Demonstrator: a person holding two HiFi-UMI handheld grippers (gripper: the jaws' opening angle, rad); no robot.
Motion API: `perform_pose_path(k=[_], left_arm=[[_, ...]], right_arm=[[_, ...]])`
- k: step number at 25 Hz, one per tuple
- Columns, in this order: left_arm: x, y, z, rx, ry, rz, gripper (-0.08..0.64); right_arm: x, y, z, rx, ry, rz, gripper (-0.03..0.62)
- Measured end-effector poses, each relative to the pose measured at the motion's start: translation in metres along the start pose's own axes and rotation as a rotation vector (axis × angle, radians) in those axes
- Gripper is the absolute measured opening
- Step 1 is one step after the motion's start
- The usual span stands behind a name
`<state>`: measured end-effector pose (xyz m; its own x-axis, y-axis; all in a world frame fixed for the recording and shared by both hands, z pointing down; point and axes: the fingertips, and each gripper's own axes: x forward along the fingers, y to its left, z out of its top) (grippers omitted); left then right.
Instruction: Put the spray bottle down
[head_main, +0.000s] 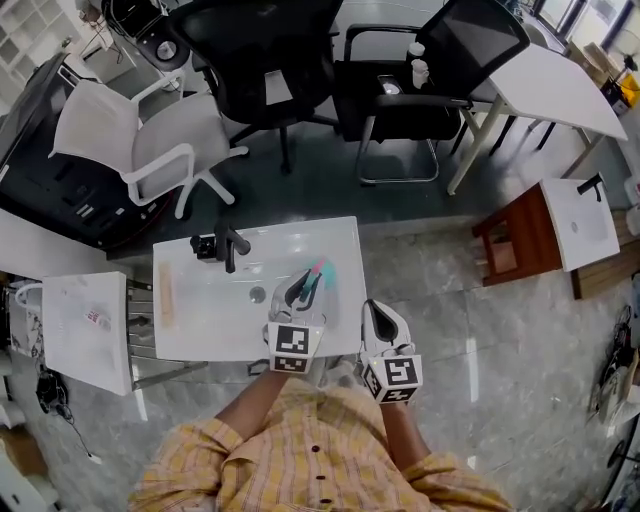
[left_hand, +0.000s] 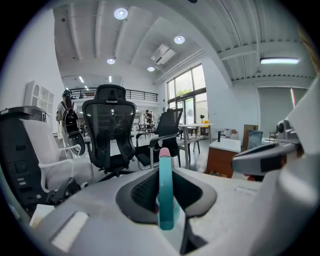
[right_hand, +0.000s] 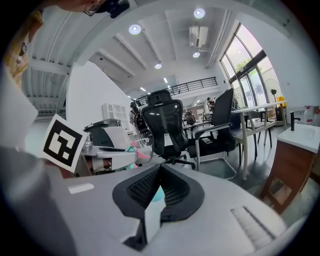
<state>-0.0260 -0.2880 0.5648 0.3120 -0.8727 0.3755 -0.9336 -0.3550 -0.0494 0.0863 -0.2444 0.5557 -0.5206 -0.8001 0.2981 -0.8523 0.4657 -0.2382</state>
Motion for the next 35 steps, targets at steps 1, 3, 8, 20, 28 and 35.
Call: perform_pose_path(k=[1, 3, 8, 20, 28, 35], left_arm=[[0.004, 0.002, 0.000, -0.001, 0.001, -0.001, 0.072], [0.012, 0.006, -0.001, -0.004, 0.005, -0.004, 0.071], [0.027, 0.012, -0.004, -0.004, 0.016, -0.018, 0.072], [0.065, 0.017, -0.010, 0.016, 0.039, -0.043, 0.072], [0.088, 0.027, -0.013, 0.002, 0.049, -0.039, 0.072], [0.104, 0.030, -0.017, 0.003, 0.067, -0.042, 0.072]], right_arm=[[0.002, 0.000, -0.001, 0.001, 0.004, -0.001, 0.002], [0.007, -0.001, -0.003, 0.003, 0.010, -0.004, 0.002], [0.015, 0.000, -0.006, 0.003, 0.022, -0.007, 0.002], [0.024, -0.002, -0.014, 0.000, 0.045, -0.019, 0.002], [0.023, -0.002, -0.019, 0.005, 0.056, -0.034, 0.002], [0.023, -0.003, -0.018, 0.019, 0.058, -0.040, 0.002]])
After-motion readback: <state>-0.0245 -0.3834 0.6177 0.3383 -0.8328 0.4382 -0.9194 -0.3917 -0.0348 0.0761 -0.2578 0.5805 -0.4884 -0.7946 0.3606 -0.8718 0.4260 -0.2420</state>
